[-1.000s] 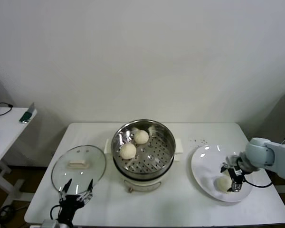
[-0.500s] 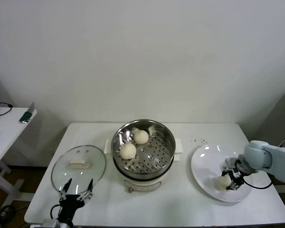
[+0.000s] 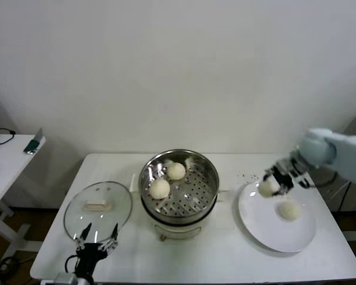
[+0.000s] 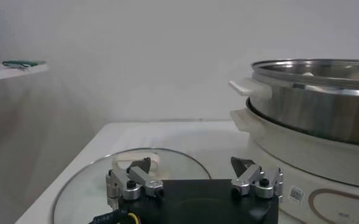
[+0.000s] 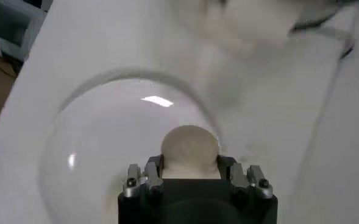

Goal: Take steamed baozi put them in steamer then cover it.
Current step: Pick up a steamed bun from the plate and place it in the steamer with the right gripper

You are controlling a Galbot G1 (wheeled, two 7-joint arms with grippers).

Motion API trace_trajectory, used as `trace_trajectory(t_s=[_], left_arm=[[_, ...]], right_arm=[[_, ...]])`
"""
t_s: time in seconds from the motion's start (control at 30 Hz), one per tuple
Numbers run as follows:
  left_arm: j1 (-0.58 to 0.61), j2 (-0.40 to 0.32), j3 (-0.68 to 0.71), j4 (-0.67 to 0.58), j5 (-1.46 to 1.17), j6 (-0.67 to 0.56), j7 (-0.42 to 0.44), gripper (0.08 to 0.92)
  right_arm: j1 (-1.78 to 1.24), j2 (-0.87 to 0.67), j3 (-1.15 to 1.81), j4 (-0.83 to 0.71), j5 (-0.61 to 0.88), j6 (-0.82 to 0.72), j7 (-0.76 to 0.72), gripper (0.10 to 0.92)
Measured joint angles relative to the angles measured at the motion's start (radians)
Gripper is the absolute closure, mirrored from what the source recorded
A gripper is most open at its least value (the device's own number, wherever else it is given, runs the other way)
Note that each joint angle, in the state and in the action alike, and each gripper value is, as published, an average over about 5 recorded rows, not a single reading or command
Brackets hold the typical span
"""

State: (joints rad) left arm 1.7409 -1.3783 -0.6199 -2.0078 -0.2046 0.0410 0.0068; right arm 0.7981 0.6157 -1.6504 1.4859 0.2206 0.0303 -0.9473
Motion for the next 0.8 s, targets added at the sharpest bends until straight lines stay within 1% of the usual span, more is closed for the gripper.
trace_trajectory(t_s=[0.17, 0.37, 0.6, 0.8], left_arm=[[0.002, -0.005, 0.002, 0.000, 0.005, -0.002, 0.000, 0.177], [0.008, -0.007, -0.004, -0.006, 0.004, -0.004, -0.001, 0.177], [0.019, -0.013, -0.013, -0.015, 0.002, -0.007, -0.002, 0.177], [0.025, -0.014, -0.017, -0.015, 0.002, -0.011, -0.003, 0.177]], right_arm=[[0.155, 0.123, 0.008, 0.019, 0.019, 0.146, -0.032, 0.423], [0.233, 0.263, 0.041, 0.074, 0.016, 0.273, -0.041, 0.424], [0.207, 0.390, 0.054, 0.125, -0.045, 0.356, -0.031, 0.424], [0.130, 0.466, 0.056, 0.134, -0.133, 0.387, -0.004, 0.423]])
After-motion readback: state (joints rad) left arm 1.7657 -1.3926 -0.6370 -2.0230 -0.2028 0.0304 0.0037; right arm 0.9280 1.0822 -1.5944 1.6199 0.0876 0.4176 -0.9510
